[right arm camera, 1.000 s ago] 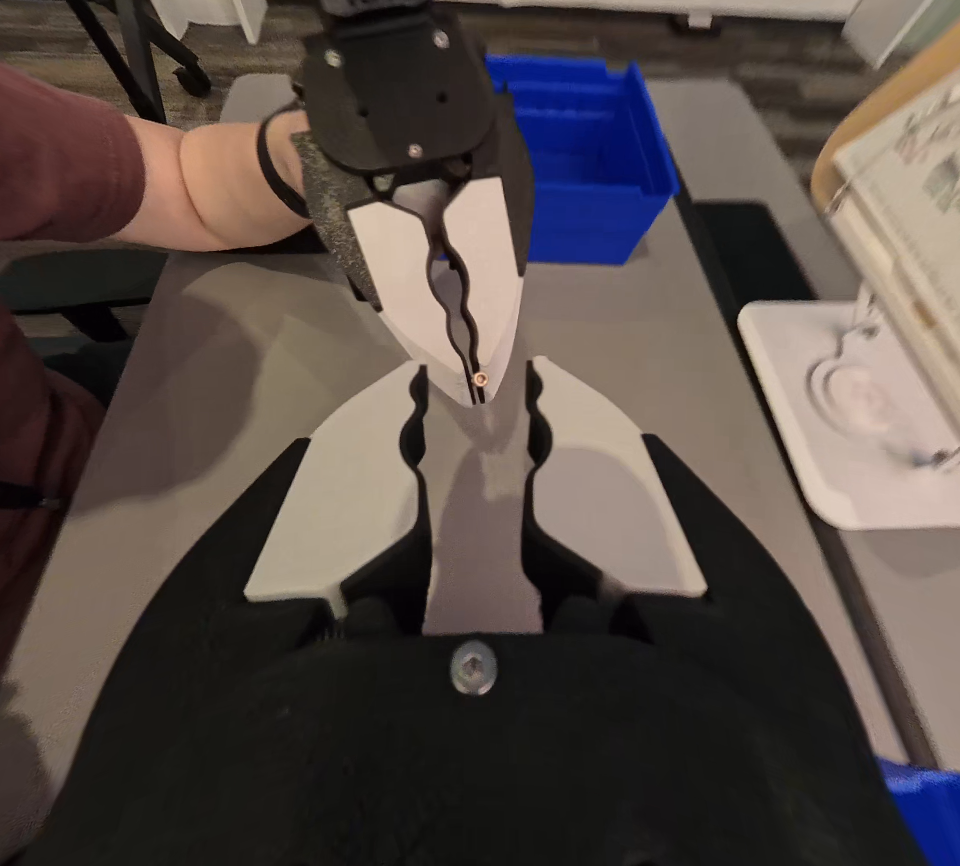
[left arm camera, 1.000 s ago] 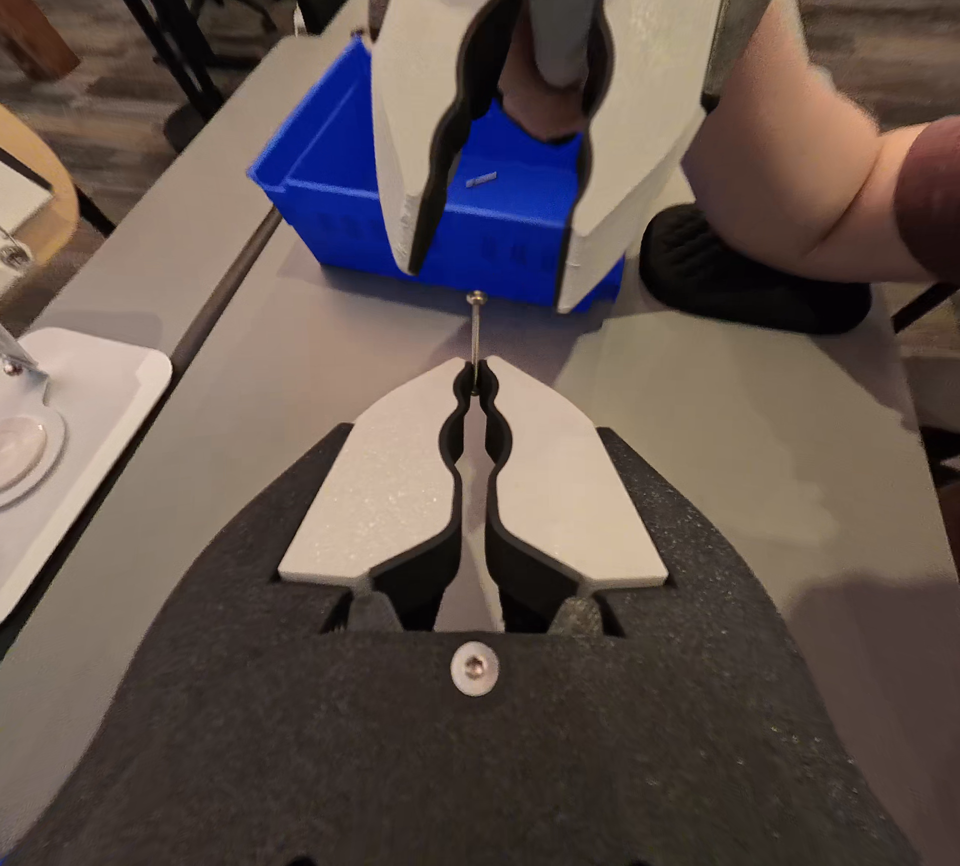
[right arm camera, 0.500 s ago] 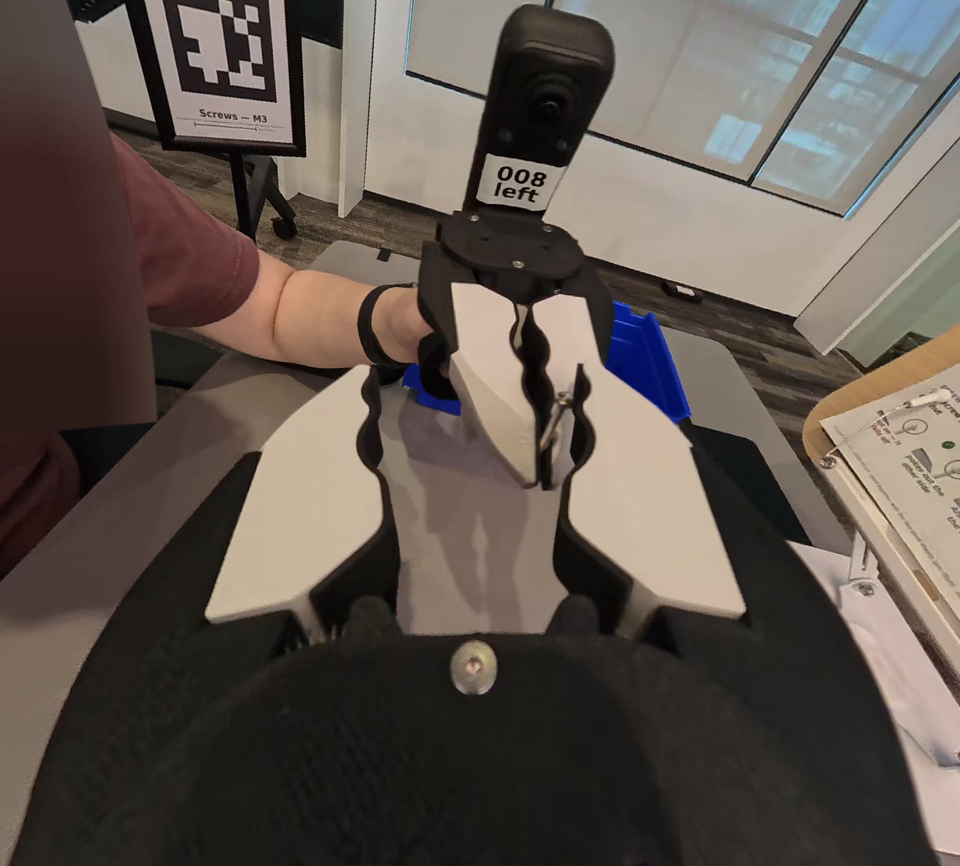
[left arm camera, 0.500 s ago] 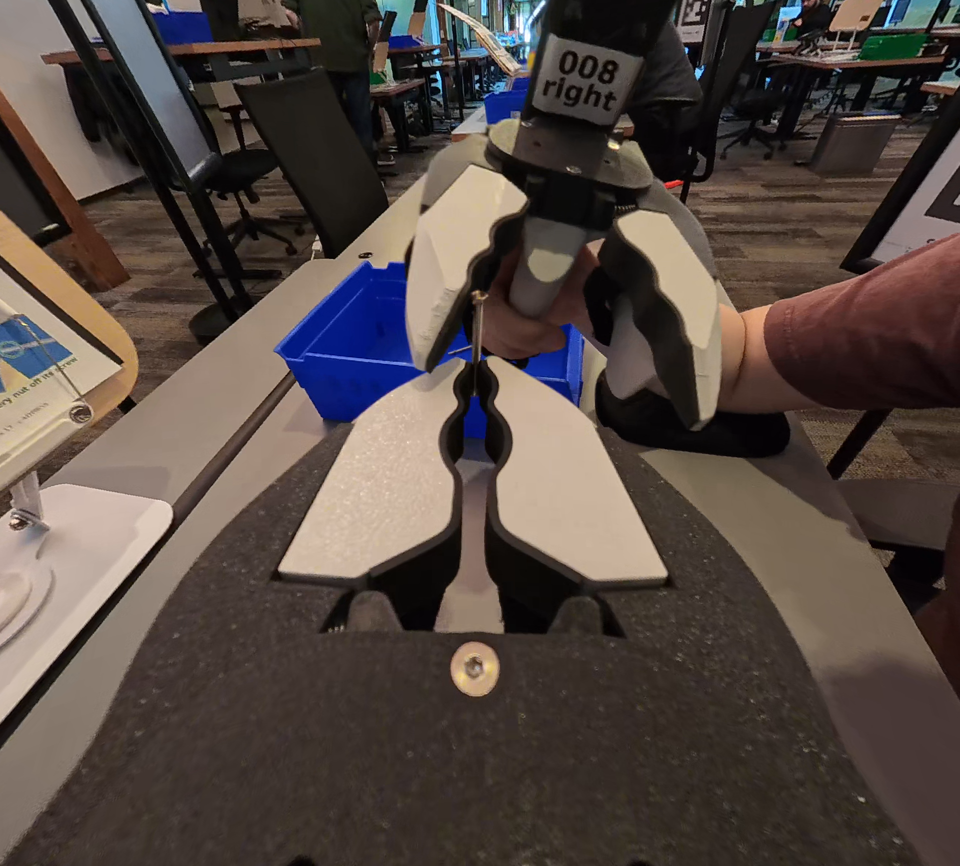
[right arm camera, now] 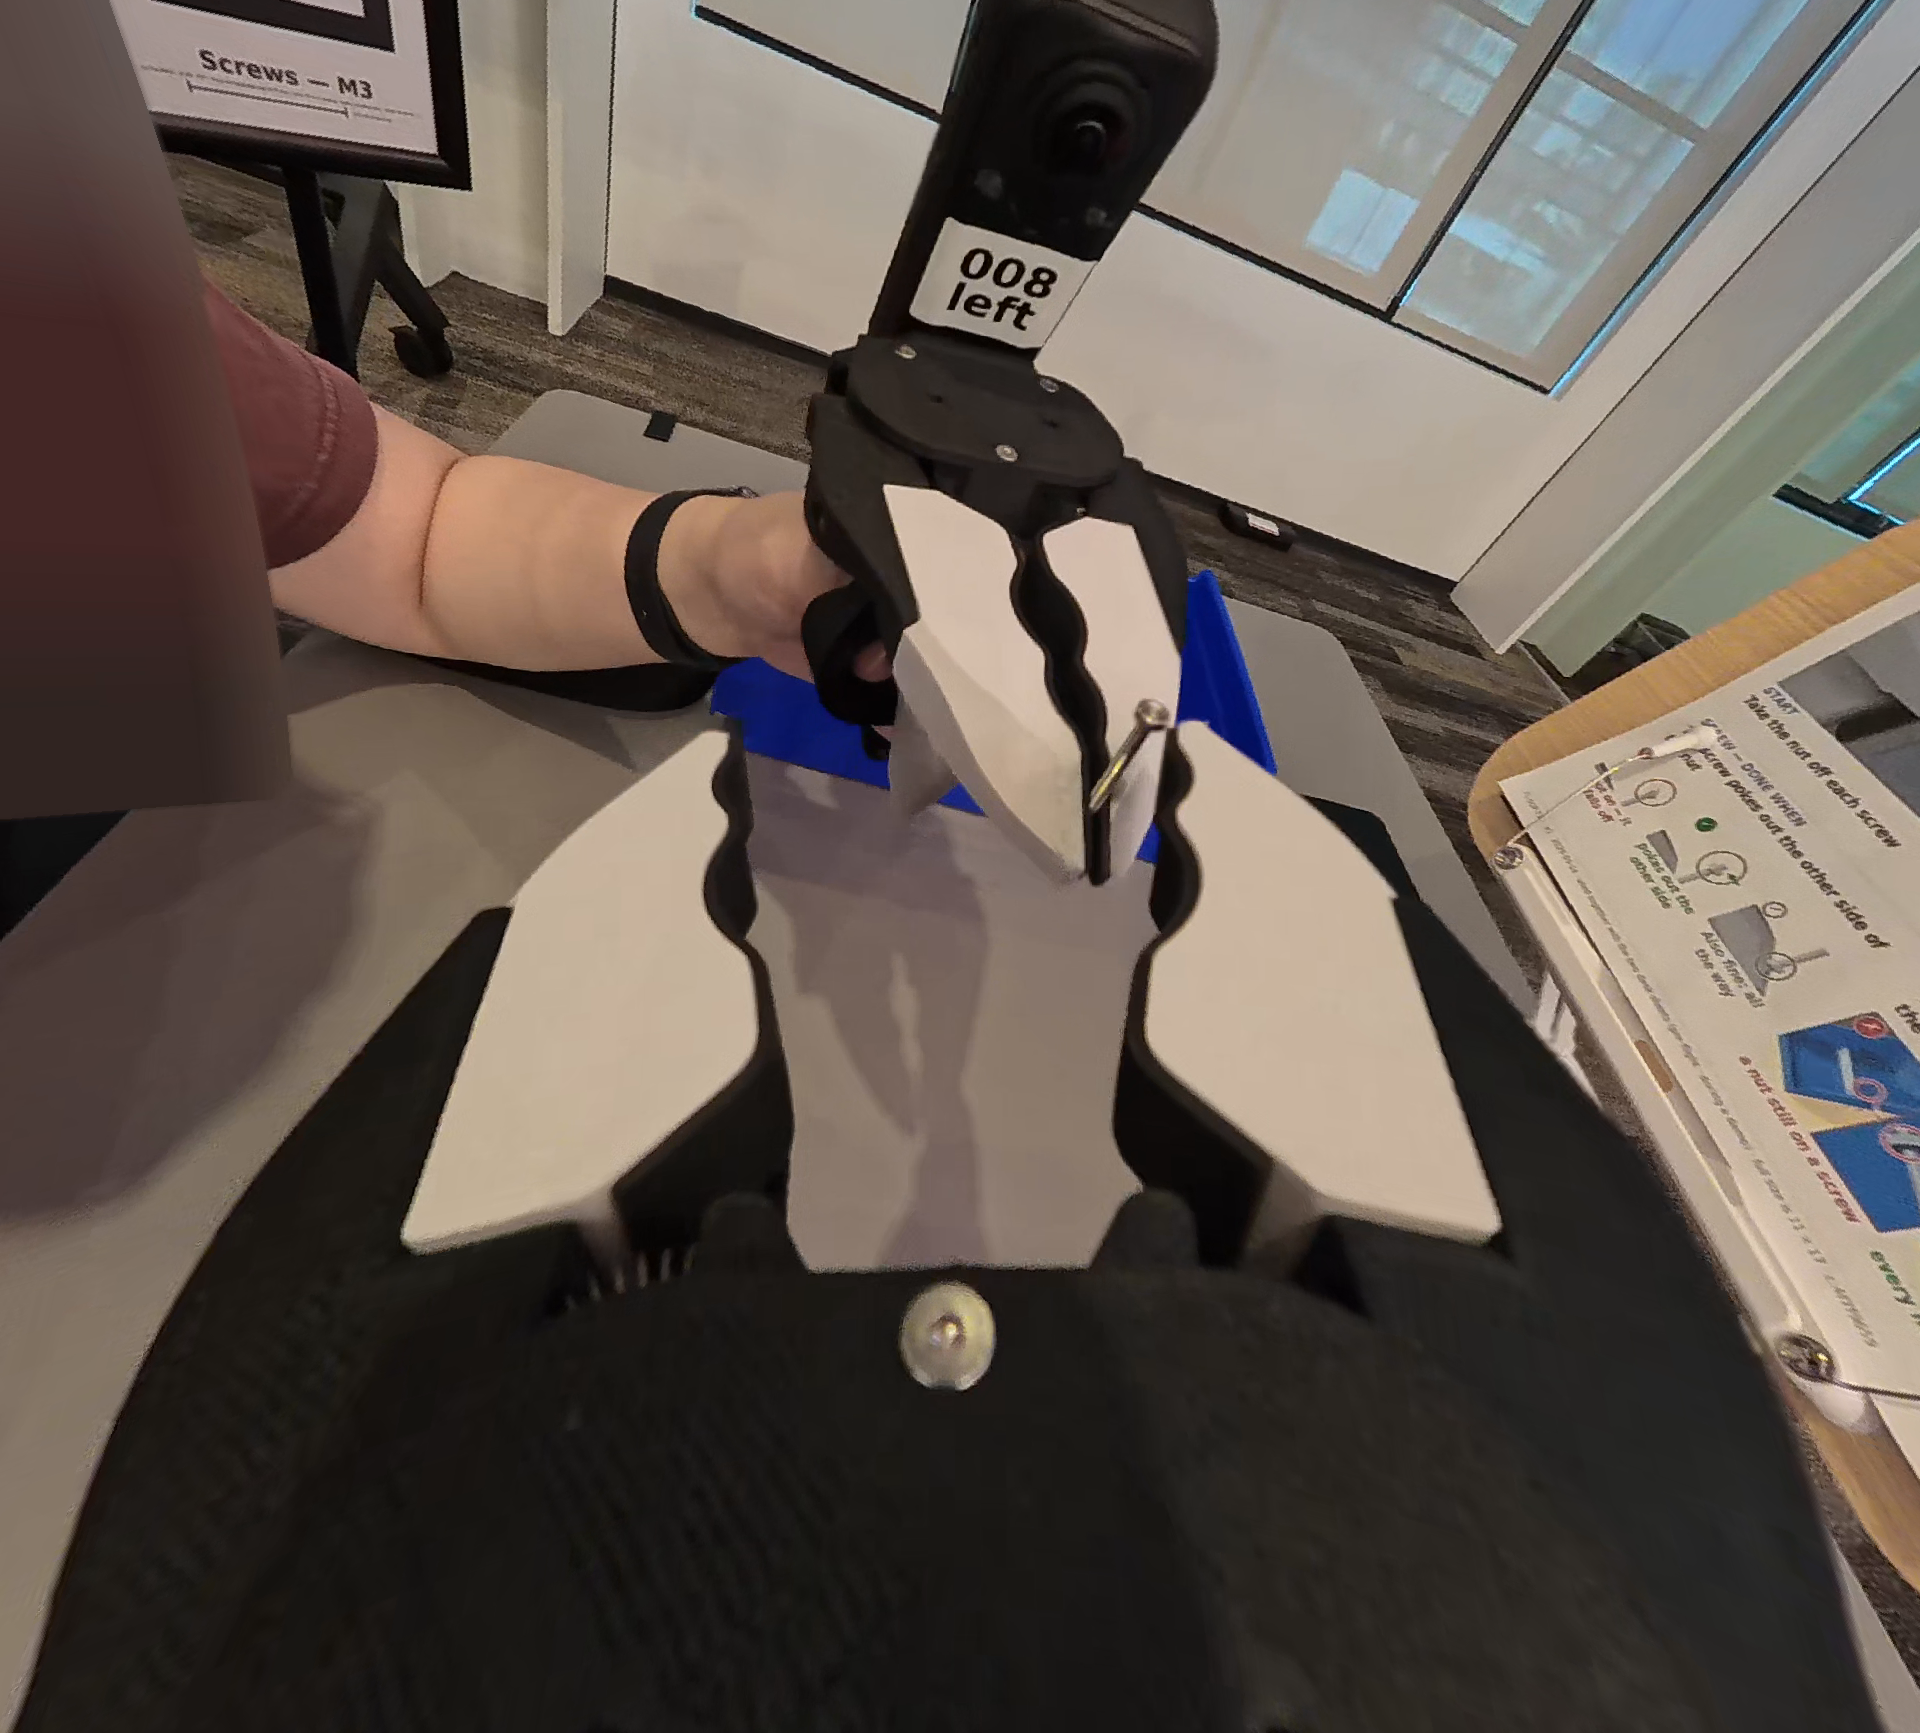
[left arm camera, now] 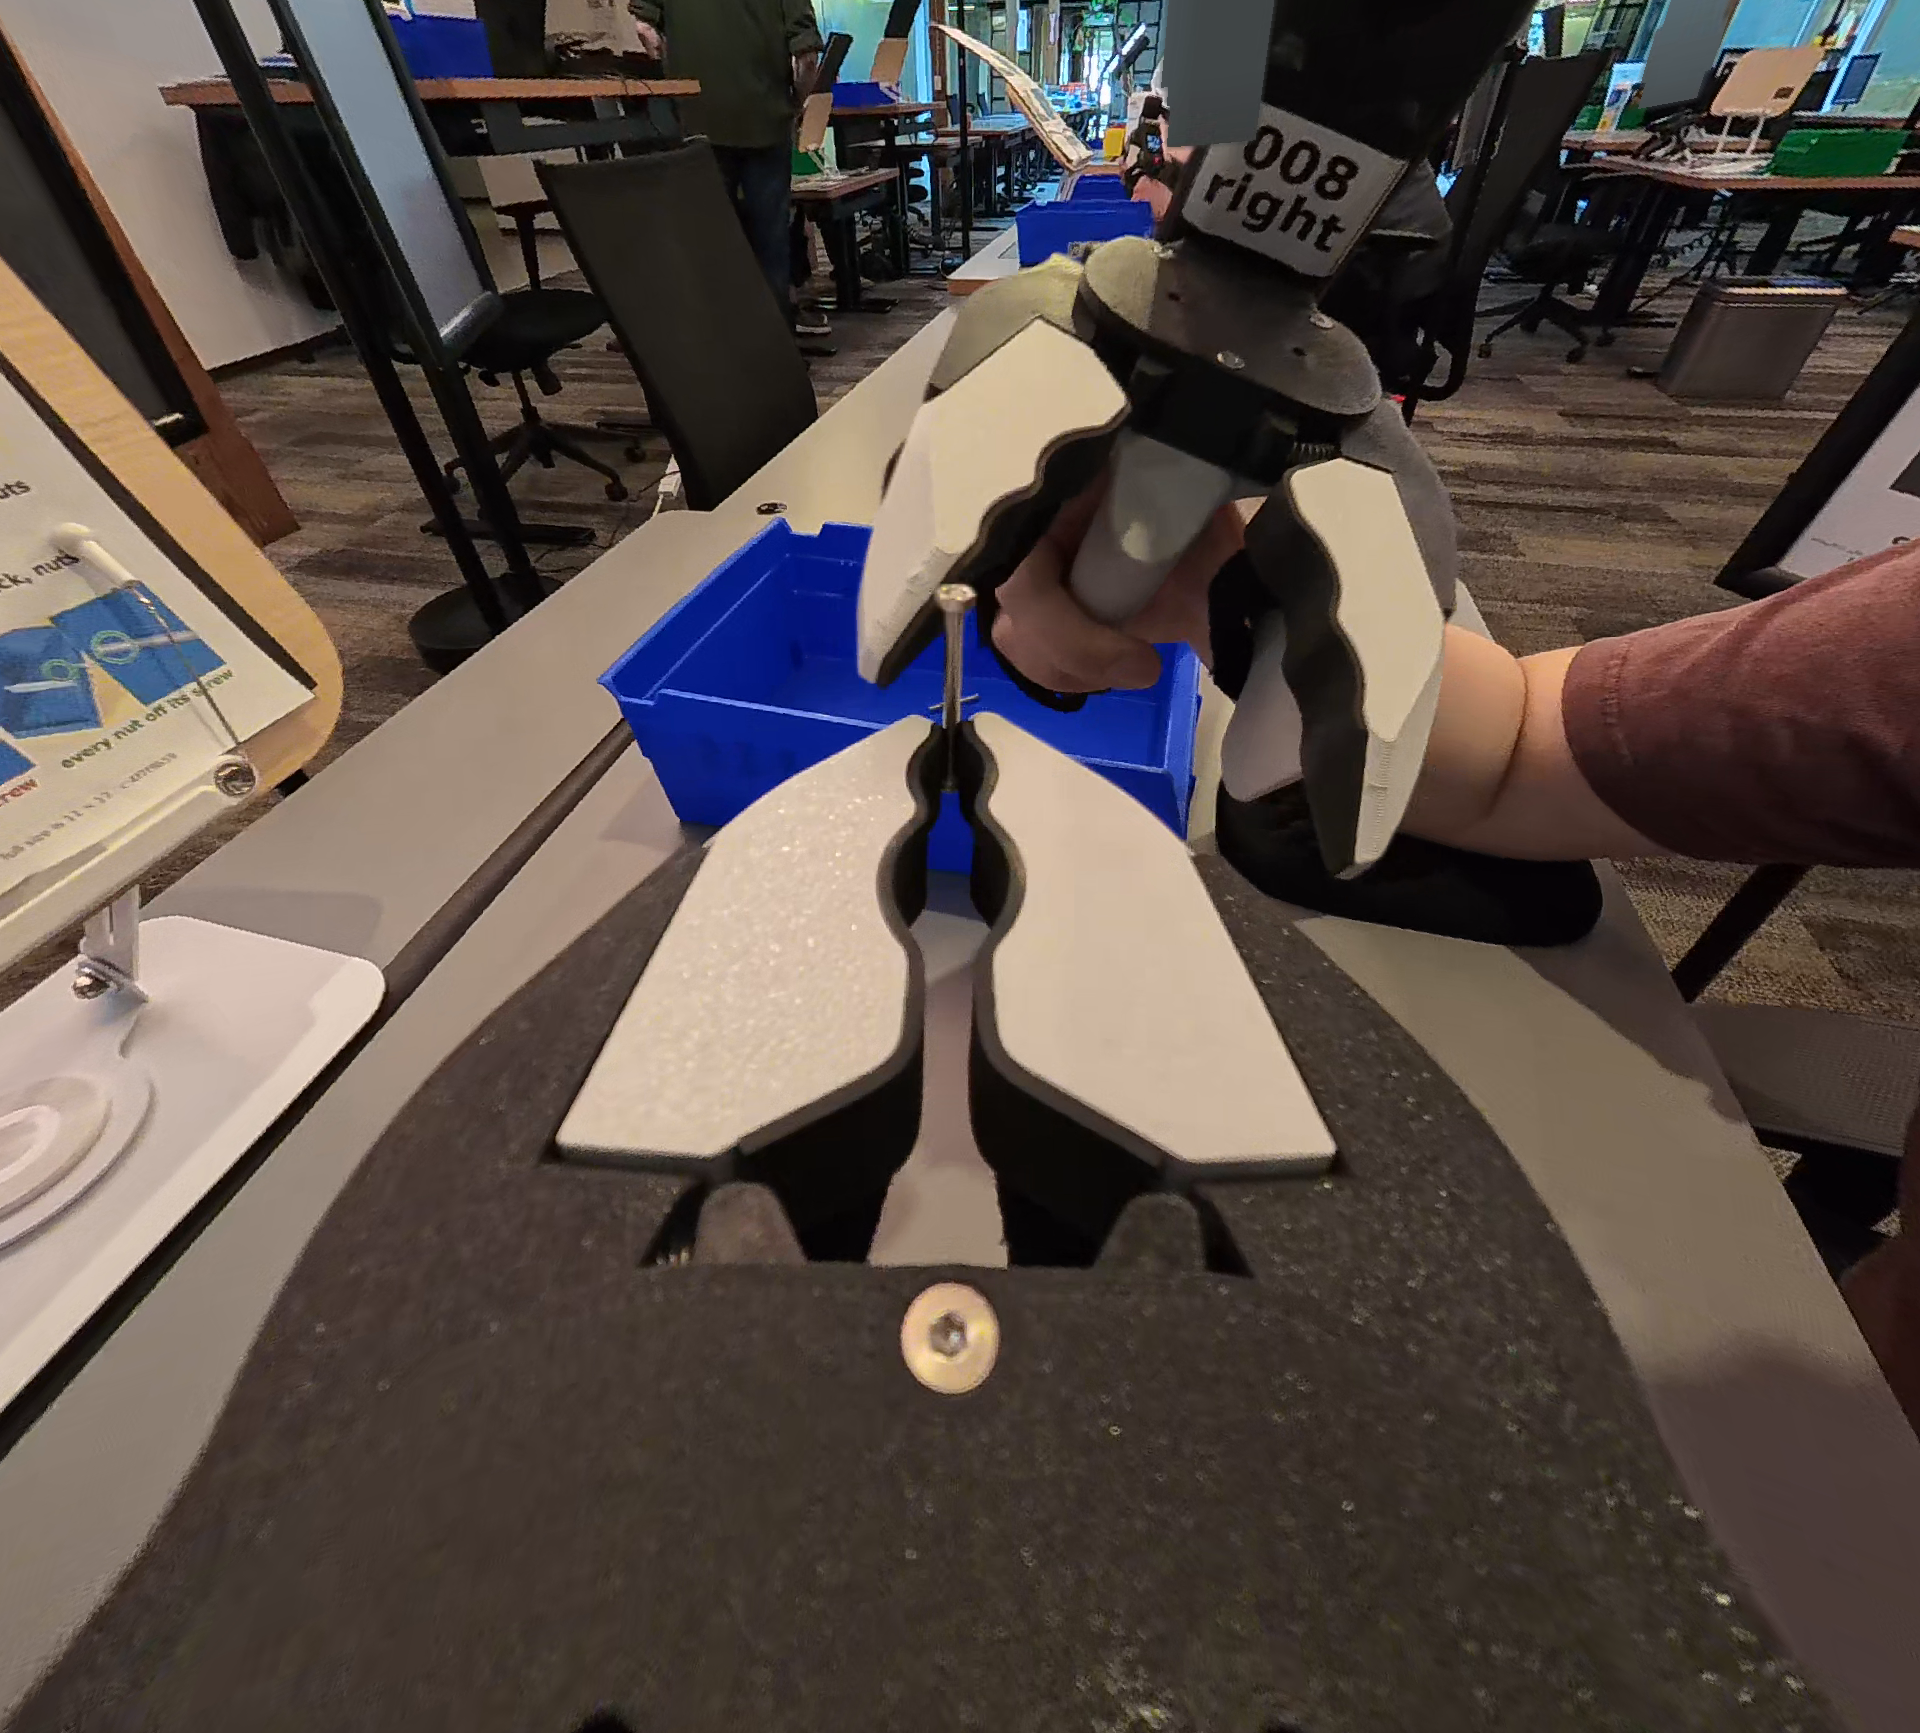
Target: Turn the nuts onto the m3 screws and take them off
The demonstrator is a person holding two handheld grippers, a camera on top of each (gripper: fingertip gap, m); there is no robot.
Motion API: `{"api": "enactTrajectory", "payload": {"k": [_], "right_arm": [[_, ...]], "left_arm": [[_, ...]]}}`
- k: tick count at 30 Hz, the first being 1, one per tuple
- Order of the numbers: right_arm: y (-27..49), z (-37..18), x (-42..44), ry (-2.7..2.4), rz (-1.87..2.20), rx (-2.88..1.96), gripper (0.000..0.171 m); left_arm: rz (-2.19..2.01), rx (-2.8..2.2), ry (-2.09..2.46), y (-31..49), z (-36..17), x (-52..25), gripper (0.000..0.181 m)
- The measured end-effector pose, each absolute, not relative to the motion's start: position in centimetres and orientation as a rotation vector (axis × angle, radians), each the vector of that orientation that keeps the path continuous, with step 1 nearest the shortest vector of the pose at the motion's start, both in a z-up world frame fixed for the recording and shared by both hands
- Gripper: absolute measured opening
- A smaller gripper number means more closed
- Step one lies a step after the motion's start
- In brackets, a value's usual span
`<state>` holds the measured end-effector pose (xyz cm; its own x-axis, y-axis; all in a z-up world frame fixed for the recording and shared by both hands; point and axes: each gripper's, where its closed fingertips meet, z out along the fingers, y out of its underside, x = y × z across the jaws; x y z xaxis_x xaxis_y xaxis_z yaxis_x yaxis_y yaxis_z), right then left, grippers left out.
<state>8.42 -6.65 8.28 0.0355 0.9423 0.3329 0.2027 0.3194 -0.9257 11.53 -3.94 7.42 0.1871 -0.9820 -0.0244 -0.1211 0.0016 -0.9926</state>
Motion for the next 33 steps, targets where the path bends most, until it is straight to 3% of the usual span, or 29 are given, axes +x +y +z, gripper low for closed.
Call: {"api": "enactTrajectory", "payload": {"k": [23, 33], "right_arm": [[-7.6, 9.5, 7.7, -1.381, 0.881, -1.067, 0.085], [-7.2, 10.0, 8.0, -1.323, 0.966, -1.082, 0.081]], "left_arm": [[-1.024, -1.351, 1.131, -4.4, 8.0, 11.7, 0.002], [-1.034, -1.347, 1.156, -4.9, 7.8, 12.2, 0.002]]}}
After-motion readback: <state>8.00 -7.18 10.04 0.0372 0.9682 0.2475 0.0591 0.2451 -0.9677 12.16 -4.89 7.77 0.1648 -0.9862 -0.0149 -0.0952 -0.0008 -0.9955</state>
